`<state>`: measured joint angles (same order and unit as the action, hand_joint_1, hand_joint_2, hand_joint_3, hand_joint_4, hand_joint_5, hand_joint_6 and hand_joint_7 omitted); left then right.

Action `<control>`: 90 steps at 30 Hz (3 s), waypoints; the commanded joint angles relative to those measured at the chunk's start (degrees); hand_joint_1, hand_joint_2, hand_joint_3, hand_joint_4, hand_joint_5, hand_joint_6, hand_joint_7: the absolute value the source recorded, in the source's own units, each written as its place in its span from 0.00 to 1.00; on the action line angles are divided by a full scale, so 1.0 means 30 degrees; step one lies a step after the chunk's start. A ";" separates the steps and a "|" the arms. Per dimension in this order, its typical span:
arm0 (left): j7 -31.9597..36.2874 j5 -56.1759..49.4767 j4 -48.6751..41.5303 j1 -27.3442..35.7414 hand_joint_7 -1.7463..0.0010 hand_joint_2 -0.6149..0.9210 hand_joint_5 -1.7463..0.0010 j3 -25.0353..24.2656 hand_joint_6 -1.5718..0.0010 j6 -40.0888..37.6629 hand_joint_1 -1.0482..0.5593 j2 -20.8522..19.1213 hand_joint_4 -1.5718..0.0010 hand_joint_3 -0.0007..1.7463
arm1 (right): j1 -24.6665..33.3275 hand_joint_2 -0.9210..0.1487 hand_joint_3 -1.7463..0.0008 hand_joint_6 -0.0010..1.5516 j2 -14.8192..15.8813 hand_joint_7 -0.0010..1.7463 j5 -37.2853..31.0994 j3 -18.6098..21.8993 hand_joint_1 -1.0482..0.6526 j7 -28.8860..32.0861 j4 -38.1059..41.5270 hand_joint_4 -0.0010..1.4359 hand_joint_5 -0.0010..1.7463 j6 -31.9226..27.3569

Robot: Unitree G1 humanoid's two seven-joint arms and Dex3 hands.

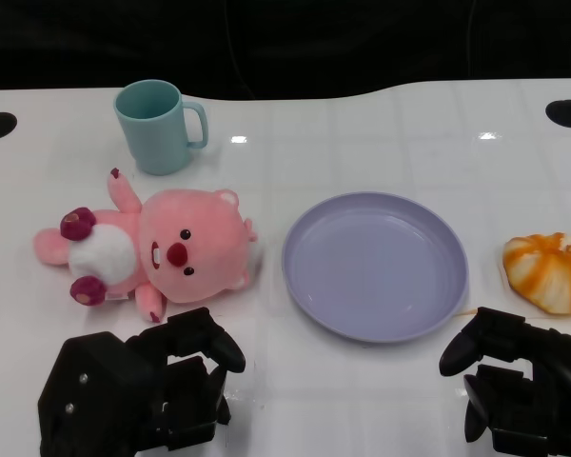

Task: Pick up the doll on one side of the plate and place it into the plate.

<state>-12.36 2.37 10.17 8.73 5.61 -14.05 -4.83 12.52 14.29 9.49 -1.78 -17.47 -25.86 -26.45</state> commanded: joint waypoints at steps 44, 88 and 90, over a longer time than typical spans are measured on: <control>-0.0336 0.0443 0.1751 0.0608 0.44 0.90 0.15 -0.0118 0.58 -0.0579 0.55 -0.0539 0.62 0.41 | 0.0180 0.13 0.43 0.30 0.0217 0.86 0.0006 0.0183 0.62 -0.0012 -0.0164 0.42 1.00 0.0122; 0.0189 -1.2686 0.7315 0.0091 1.00 0.96 0.69 -0.0617 0.78 0.3232 0.35 -0.7752 0.91 0.00 | 0.0457 0.14 0.42 0.30 0.0124 0.86 0.0004 -0.0114 0.60 0.0175 -0.0959 0.43 1.00 -0.0422; 0.0232 -1.3665 0.7058 -0.0221 1.00 0.96 0.70 -0.0675 0.78 0.3327 0.35 -0.7944 0.91 0.00 | 0.0439 0.14 0.41 0.30 0.0131 0.86 -0.0007 -0.0106 0.60 0.0220 -0.1017 0.43 1.00 -0.0545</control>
<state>-12.48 -36.85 32.12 8.78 4.34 -4.49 -27.30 13.83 14.29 9.41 -2.29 -16.95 -28.35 -27.87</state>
